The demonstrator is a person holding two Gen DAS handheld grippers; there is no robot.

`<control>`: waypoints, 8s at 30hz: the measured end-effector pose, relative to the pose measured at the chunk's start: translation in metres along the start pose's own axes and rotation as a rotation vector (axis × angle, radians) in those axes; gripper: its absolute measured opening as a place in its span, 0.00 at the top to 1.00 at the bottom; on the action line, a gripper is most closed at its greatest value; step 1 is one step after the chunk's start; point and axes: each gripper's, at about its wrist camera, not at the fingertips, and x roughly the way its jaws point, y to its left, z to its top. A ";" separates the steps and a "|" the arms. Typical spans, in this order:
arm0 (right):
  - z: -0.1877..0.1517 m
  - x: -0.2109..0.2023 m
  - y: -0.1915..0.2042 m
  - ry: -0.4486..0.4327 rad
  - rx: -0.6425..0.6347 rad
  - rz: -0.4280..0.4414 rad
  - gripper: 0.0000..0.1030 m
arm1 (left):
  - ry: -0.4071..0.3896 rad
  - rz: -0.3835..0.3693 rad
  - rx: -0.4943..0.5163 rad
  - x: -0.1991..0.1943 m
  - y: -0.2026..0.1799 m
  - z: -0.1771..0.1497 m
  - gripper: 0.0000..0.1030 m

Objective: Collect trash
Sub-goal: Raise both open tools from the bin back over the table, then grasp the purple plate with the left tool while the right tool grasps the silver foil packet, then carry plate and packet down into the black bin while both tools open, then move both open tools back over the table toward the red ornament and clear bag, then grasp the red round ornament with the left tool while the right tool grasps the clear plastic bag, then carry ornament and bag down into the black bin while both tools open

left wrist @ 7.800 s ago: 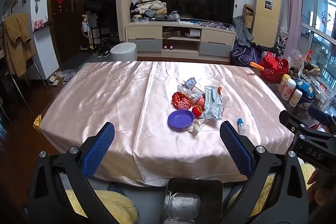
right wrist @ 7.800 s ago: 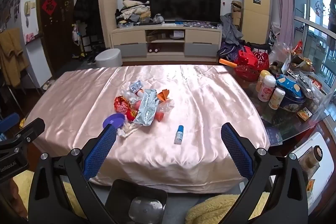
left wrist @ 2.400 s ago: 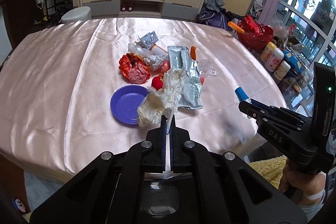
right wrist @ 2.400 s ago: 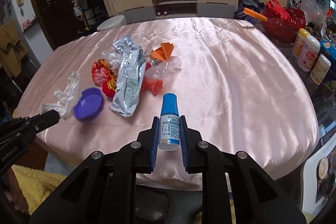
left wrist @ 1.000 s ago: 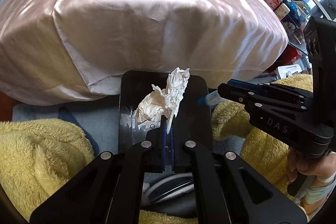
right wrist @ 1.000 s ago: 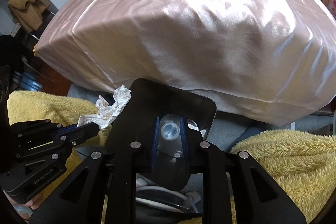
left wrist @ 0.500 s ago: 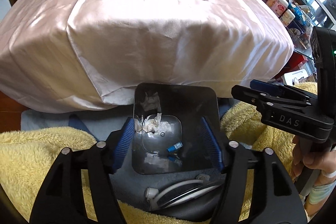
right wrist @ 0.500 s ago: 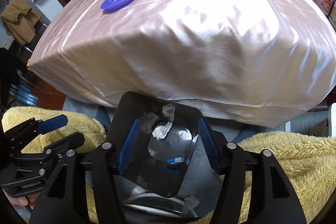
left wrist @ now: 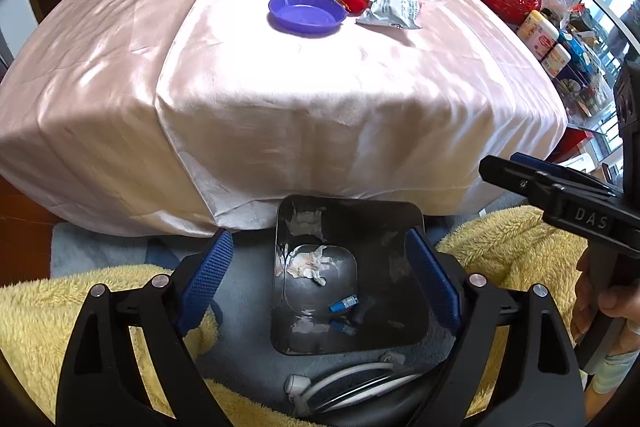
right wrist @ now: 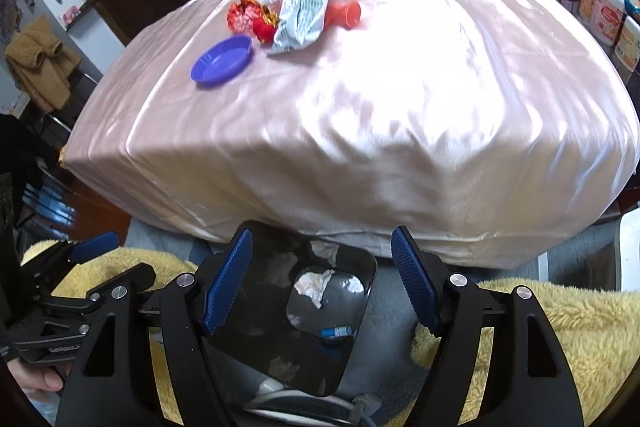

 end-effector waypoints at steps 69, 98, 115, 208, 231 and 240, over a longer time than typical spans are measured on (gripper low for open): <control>0.138 0.025 0.014 -0.155 -0.070 0.083 0.85 | -0.185 0.049 0.008 0.012 0.015 0.162 0.99; -0.015 -0.017 0.033 -0.016 -0.142 0.132 0.85 | -0.121 0.016 0.060 -0.036 -0.019 0.017 0.99; -0.073 0.036 0.025 0.175 -0.117 0.098 0.85 | 0.078 0.020 0.044 0.026 -0.009 -0.043 0.99; 0.192 0.082 -0.086 -0.025 0.039 -0.059 0.47 | -0.006 -0.019 0.096 0.109 -0.033 0.216 0.67; 0.153 0.032 -0.069 -0.070 0.017 -0.010 0.75 | -0.091 -0.021 0.124 0.052 -0.036 0.181 0.71; 0.102 0.017 -0.039 -0.034 -0.012 0.056 0.75 | -0.098 -0.055 0.107 0.021 -0.038 0.130 0.71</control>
